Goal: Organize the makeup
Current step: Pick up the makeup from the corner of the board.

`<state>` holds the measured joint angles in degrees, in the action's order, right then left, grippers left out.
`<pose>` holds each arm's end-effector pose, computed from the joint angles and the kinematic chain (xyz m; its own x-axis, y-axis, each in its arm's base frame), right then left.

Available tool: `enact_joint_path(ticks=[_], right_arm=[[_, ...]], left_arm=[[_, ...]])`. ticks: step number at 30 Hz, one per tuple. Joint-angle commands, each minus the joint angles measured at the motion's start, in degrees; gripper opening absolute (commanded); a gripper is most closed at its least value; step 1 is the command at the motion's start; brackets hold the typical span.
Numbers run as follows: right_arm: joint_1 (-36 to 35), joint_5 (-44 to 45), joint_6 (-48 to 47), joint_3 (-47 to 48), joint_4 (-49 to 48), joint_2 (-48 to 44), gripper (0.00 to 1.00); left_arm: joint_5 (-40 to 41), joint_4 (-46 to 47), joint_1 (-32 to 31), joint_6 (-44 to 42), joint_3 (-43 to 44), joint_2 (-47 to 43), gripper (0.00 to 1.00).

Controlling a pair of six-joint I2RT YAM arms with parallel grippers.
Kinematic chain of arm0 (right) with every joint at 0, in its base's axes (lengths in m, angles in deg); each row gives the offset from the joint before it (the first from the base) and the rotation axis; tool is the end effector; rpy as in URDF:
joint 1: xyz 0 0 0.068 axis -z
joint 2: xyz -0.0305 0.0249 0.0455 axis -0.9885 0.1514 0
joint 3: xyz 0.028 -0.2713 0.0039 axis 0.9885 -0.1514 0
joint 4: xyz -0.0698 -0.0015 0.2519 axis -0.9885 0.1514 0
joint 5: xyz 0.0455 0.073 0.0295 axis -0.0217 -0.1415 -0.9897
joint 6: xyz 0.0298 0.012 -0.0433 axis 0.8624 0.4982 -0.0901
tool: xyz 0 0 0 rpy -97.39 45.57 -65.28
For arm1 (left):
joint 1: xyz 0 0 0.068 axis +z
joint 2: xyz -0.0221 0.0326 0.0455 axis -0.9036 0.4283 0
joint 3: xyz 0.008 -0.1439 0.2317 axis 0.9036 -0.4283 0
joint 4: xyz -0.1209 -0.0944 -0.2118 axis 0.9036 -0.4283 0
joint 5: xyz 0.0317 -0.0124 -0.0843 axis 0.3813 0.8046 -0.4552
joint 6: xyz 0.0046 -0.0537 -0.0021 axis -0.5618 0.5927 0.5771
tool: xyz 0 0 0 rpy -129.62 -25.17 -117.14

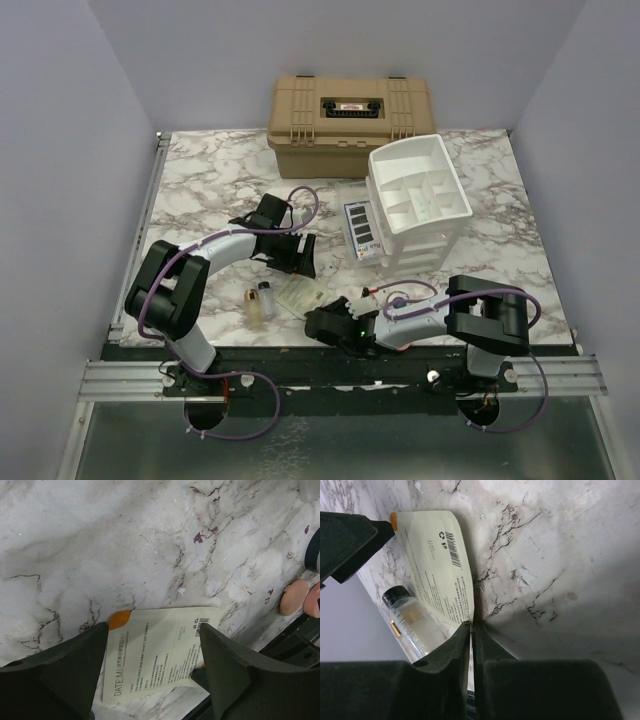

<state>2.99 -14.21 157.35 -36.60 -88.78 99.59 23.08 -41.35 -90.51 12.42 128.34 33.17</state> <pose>0.0834 0.2980 0.1150 -0.5400 0.8280 -0.1513 0.4989 0.4596 0.7347 0.2735 -0.1504 0.1647 -0.8900 0.2601 -0.3745 0.4240 0.7739 -0.4703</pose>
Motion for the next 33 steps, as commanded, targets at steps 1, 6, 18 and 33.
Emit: enact_joint_path(ticks=[1, 6, 18, 33], right_arm=[[0.9, -0.1, 10.5, -3.9, 5.8, 3.6, 0.11], [0.9, 5.3, 4.0, -2.4, 8.2, 0.5, 0.01], [0.9, 14.9, -27.1, 1.4, 9.2, -13.9, 0.01], [1.2, 8.9, -66.9, 14.2, 6.5, -24.3, 0.01]], left_arm=[[0.6, -3.7, -0.7, -0.6, -2.9, 2.3, 0.77], [1.7, -3.4, -0.7, -0.7, -2.2, 1.1, 0.76], [12.4, 1.2, 1.0, 7.7, 8.3, -13.9, 0.9], [27.3, 1.2, 8.3, 11.6, 5.0, -32.2, 0.99]])
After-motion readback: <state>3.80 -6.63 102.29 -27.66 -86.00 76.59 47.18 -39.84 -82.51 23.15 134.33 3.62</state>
